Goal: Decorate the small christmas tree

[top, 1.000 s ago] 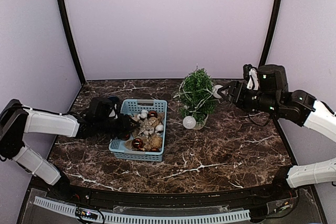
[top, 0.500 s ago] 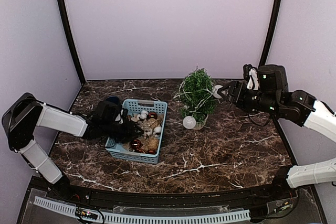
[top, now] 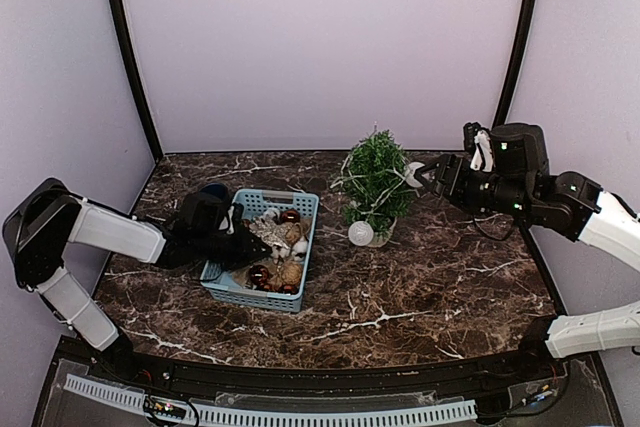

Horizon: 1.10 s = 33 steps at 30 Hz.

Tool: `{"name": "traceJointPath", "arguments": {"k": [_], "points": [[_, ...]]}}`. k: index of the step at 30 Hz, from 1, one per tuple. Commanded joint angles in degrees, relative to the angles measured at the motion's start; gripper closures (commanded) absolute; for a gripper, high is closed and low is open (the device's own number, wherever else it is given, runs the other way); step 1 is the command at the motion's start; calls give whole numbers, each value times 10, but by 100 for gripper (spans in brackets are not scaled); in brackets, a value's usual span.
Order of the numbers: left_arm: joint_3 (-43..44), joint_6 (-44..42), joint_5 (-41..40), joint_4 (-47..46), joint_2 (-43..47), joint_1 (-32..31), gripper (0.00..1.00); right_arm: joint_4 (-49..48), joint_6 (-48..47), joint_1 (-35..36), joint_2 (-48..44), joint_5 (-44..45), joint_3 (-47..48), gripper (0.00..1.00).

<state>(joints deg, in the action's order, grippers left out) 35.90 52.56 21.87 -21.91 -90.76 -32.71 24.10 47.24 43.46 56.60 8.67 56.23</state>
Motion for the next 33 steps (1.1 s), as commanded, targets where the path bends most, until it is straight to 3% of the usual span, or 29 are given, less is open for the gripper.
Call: {"name": "traceJointPath", "arguments": {"k": [1,10,18,26,33], "points": [[-22,-9,-3,-16,43,3,87,-2,0,3,-6,7,10,31],[-35,-96,27,14,128,2,97,24,-59,3,-13,-2,61,30],[21,-271,93,200,263,-27,98,65,-210,26,37,-200,167,32],[159,-359,97,423,253,-160,99,84,-242,89,116,-329,248,32],[226,-337,189,433,219,-241,99,14,-224,151,157,-400,210,31]]}}
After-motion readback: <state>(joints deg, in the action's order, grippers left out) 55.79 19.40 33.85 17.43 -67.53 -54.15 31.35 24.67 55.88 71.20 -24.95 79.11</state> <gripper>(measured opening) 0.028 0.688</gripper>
